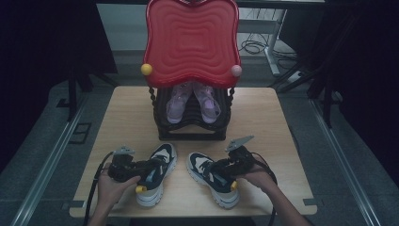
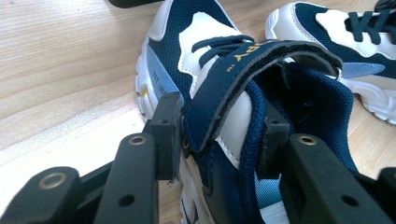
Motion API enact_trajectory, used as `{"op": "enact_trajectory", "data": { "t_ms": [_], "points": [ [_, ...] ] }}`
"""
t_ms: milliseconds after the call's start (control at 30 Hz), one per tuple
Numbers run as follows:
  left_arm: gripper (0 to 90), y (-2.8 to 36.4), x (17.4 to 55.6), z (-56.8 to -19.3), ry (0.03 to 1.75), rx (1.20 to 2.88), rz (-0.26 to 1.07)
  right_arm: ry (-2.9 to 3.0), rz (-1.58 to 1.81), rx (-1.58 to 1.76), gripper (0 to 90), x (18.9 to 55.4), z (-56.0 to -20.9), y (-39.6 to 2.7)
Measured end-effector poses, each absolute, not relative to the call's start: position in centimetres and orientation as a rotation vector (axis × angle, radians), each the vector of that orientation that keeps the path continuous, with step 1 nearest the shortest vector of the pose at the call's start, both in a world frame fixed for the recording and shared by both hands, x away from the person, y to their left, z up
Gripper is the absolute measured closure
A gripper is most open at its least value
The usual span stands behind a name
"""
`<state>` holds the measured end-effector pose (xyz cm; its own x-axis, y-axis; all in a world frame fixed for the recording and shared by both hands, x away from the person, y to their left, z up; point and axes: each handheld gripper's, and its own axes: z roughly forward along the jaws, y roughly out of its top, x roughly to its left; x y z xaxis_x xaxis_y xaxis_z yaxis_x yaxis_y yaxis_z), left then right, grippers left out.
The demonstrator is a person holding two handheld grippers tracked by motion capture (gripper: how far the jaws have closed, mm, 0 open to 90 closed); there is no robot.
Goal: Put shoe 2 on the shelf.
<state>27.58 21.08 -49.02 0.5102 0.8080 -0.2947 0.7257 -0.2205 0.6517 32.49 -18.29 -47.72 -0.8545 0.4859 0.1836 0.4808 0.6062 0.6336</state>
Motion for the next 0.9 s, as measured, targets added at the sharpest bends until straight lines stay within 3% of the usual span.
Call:
{"op": "enact_trajectory", "data": {
  "t_ms": [367, 900],
  "points": [
    [71.1, 20.9, 26.9, -48.8, 1.279, 1.956, 0.238, 2.785, 1.095, 0.813, 73.0, 32.3, -47.4, -18.4],
    [72.4, 23.3, 26.3, -48.1, 1.269, 1.810, 0.218, 2.675, 1.271, 0.840, 73.6, 31.8, -47.2, -19.8]
  ]
}}
